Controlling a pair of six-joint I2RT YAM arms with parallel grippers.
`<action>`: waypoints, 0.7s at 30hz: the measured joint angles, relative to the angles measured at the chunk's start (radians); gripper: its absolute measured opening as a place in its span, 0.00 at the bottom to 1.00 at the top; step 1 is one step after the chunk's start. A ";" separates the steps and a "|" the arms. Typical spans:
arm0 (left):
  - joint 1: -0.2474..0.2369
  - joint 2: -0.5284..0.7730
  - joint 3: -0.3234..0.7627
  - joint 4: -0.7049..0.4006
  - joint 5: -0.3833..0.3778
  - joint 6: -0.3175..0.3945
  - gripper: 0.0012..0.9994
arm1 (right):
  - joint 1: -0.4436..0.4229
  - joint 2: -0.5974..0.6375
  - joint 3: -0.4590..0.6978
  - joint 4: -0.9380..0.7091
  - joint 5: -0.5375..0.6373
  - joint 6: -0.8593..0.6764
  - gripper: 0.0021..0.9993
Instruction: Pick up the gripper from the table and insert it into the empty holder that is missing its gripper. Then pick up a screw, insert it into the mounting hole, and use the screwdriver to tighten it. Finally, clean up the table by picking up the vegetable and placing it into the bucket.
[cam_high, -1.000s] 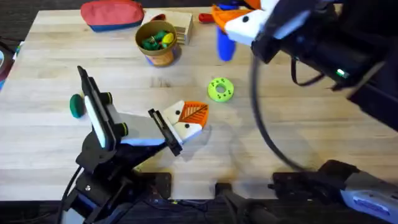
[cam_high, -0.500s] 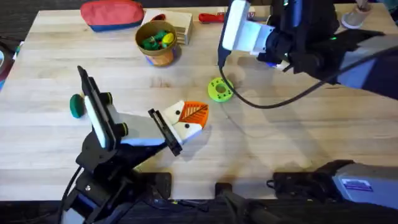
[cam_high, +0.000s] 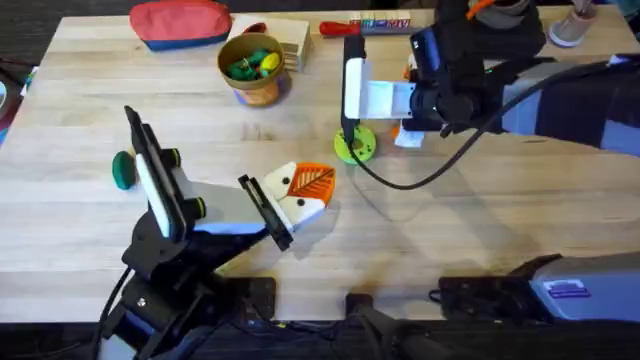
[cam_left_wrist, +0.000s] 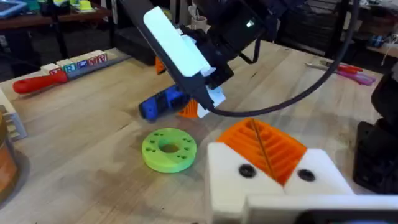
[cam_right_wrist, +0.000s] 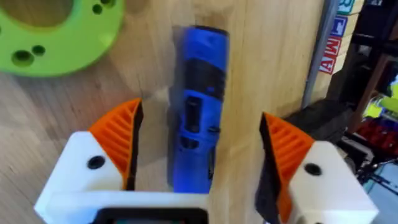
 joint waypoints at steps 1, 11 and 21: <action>0.000 0.000 0.000 0.000 0.000 0.000 0.00 | 0.000 -0.010 0.000 -0.006 0.000 0.044 0.99; 0.000 0.000 0.000 0.000 0.000 0.000 0.99 | 0.000 -0.286 0.001 -0.222 -0.006 0.502 0.99; 0.000 0.000 0.001 -0.005 -0.039 -0.035 0.99 | 0.000 -0.452 0.001 -0.275 -0.017 0.884 0.99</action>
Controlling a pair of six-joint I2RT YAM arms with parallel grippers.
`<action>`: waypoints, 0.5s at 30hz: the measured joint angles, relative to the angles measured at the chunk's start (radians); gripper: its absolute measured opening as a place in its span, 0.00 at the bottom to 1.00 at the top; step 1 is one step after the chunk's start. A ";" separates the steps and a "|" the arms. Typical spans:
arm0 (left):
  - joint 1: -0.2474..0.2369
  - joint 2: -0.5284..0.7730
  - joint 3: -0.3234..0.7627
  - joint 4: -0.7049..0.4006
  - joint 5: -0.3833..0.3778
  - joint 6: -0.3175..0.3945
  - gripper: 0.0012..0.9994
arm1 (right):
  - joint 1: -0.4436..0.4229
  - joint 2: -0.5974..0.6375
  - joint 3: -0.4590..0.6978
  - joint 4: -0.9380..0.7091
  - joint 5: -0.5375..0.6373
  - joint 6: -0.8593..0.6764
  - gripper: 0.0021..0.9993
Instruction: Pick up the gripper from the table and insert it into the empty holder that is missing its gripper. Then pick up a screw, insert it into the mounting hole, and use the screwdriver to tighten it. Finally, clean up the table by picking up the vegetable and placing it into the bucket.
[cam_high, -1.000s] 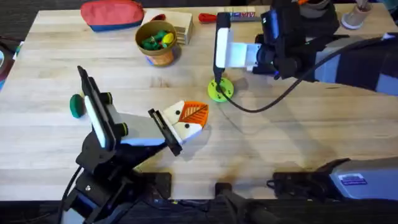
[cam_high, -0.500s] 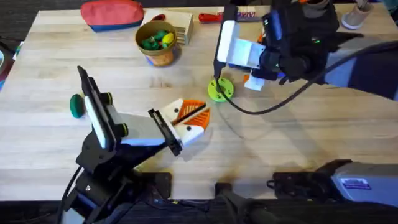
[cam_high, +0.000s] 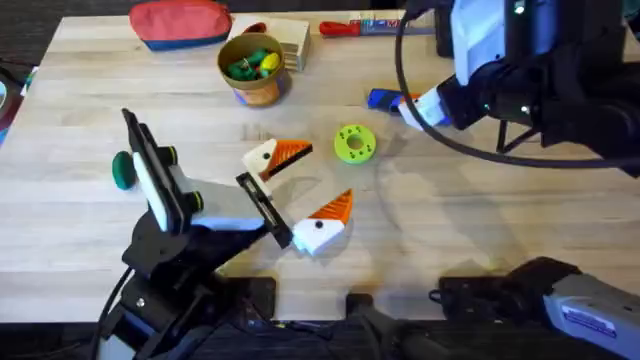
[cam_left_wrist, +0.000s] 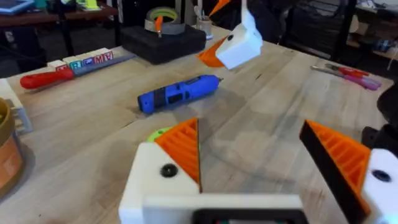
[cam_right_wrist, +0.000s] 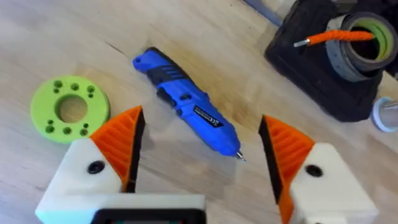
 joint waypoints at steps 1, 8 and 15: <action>0.000 0.000 0.009 -0.022 -0.020 -0.025 0.99 | 0.000 -0.007 0.000 0.000 -0.007 0.018 0.99; 0.000 0.119 0.350 -0.556 -0.287 -0.156 0.99 | 0.000 -0.012 0.001 -0.002 -0.100 0.077 0.99; 0.002 0.697 0.723 -0.718 -0.420 -0.171 0.99 | 0.000 -0.012 0.001 -0.002 -0.178 0.202 0.99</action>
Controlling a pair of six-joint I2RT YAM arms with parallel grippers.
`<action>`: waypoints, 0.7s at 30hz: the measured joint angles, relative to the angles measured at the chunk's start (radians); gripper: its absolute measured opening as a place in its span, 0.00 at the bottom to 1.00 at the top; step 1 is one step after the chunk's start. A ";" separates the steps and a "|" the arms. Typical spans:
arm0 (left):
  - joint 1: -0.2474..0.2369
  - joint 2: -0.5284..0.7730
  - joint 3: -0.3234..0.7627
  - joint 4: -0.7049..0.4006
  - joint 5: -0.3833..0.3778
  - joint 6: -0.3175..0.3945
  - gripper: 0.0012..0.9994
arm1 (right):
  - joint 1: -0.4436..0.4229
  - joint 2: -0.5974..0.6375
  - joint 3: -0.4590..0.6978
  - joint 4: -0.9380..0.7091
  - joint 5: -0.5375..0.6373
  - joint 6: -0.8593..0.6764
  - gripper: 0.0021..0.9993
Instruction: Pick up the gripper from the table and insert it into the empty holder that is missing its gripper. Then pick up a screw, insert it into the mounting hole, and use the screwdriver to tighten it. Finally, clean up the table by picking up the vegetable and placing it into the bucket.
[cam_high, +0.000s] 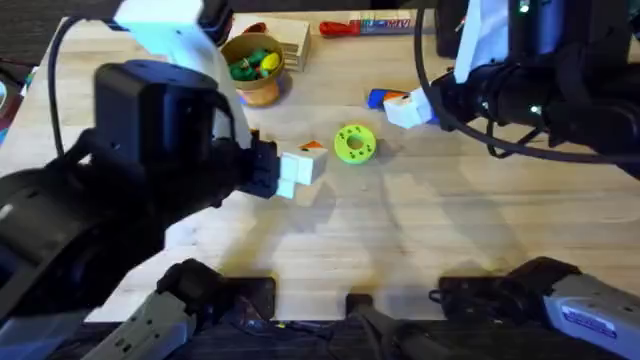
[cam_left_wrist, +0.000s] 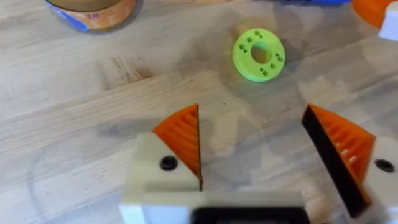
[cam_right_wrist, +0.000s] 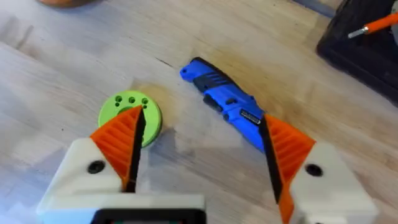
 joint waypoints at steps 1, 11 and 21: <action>0.006 0.019 0.000 0.000 -0.005 -0.006 0.99 | 0.000 0.000 0.000 0.000 0.000 0.003 0.99; 0.640 0.386 0.188 -0.153 -0.029 -0.020 0.99 | 0.000 0.000 0.000 0.000 0.000 0.013 0.99; 0.947 0.522 0.198 -0.081 -0.056 0.245 0.99 | 0.000 0.000 0.000 0.000 0.000 0.013 0.99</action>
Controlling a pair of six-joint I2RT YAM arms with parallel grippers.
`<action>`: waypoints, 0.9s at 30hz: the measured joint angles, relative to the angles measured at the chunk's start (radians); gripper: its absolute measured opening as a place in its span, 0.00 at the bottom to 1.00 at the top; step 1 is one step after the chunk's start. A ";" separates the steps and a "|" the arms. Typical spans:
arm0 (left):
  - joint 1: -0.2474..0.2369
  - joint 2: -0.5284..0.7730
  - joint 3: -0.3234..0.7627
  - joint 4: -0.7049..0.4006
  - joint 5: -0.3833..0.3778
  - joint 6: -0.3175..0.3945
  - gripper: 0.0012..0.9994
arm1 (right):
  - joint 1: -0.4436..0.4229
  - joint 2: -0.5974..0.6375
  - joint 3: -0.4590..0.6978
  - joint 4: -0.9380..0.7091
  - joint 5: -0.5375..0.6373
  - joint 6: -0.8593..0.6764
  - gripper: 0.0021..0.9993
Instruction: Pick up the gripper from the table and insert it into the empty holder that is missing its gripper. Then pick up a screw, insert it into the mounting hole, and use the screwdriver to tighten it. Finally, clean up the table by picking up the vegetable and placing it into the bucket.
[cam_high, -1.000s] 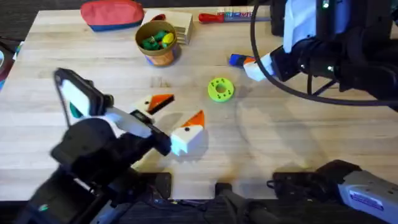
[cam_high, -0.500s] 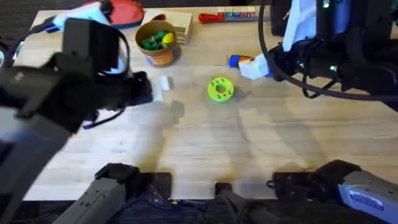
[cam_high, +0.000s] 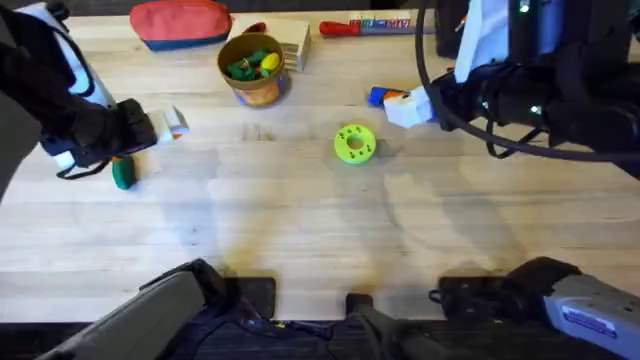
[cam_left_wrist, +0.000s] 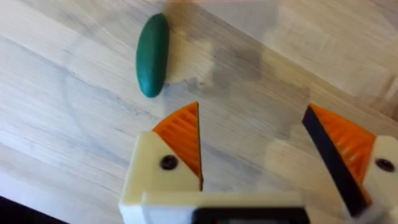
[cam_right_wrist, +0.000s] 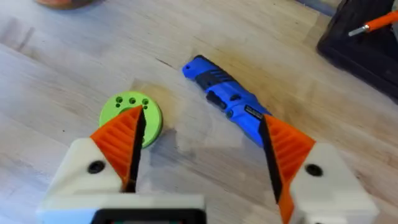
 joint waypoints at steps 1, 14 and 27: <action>0.013 0.007 0.000 0.023 -0.001 0.043 0.99 | 0.000 0.000 0.000 0.000 0.000 0.000 0.99; 0.148 0.128 0.000 0.142 -0.015 0.261 0.99 | 0.000 0.082 0.000 0.009 0.000 0.000 0.99; 0.286 0.285 0.000 0.217 -0.017 0.314 0.99 | 0.000 0.082 0.000 0.009 0.000 0.000 0.99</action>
